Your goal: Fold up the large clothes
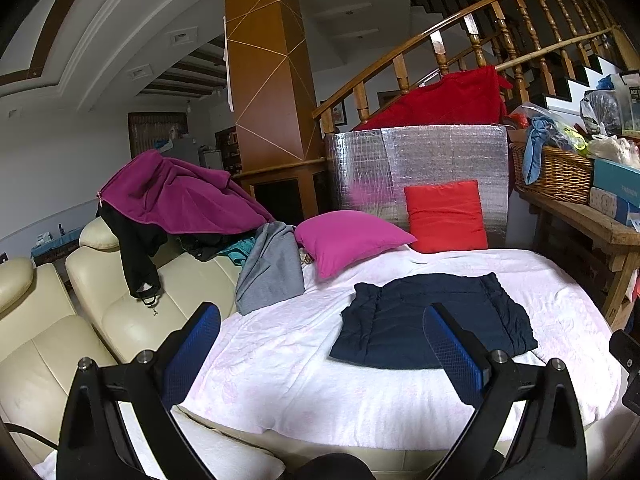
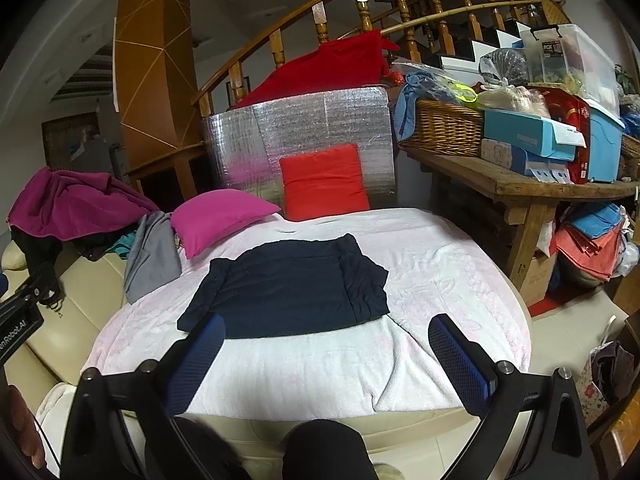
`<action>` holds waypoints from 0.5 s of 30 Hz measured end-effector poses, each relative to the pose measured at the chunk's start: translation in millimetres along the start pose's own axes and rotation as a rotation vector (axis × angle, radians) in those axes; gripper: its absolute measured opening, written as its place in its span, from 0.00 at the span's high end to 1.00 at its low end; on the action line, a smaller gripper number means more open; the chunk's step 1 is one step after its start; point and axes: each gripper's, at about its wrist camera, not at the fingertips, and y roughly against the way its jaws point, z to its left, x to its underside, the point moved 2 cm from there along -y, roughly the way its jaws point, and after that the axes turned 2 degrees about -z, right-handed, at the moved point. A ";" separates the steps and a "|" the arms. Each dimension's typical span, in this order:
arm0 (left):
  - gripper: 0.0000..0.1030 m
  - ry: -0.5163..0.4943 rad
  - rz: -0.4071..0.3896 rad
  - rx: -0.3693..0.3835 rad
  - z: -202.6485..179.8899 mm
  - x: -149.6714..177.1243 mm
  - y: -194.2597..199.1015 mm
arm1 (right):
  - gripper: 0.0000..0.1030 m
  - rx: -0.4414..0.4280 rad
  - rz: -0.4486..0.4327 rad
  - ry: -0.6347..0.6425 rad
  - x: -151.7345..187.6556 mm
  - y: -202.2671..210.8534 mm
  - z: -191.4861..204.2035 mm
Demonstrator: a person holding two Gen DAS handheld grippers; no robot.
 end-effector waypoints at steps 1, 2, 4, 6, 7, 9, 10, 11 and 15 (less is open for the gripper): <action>0.02 0.000 0.000 0.000 0.1 0.0 -0.1 | 0.00 0.000 -0.001 0.000 -0.2 -0.1 -0.1; 0.02 0.000 0.000 -0.001 0.0 -0.1 0.0 | 0.00 0.001 0.000 0.000 0.0 -0.4 0.2; 0.02 -0.001 0.000 -0.002 1.1 0.5 -0.4 | 0.00 0.000 0.002 -0.002 0.5 -0.4 0.7; 0.02 -0.001 0.002 -0.003 1.4 0.9 -0.9 | 0.00 0.000 0.005 0.000 0.5 -1.8 -0.7; 0.02 -0.001 0.003 -0.003 1.7 1.0 -1.0 | 0.00 0.000 0.006 0.002 0.4 -2.3 -0.9; 0.02 -0.001 0.003 -0.002 2.2 1.3 -1.4 | 0.00 -0.001 0.008 0.004 0.2 -2.9 -0.5; 0.02 0.000 0.003 -0.003 2.3 1.8 -1.2 | 0.00 0.000 0.008 0.005 0.4 -2.8 -0.3; 0.02 0.000 0.003 -0.003 2.3 1.7 -1.2 | 0.00 0.000 0.008 0.006 0.4 -2.9 -0.3; 0.02 0.002 0.006 -0.002 2.7 2.4 -1.8 | 0.00 0.001 0.009 0.011 1.5 -2.4 1.7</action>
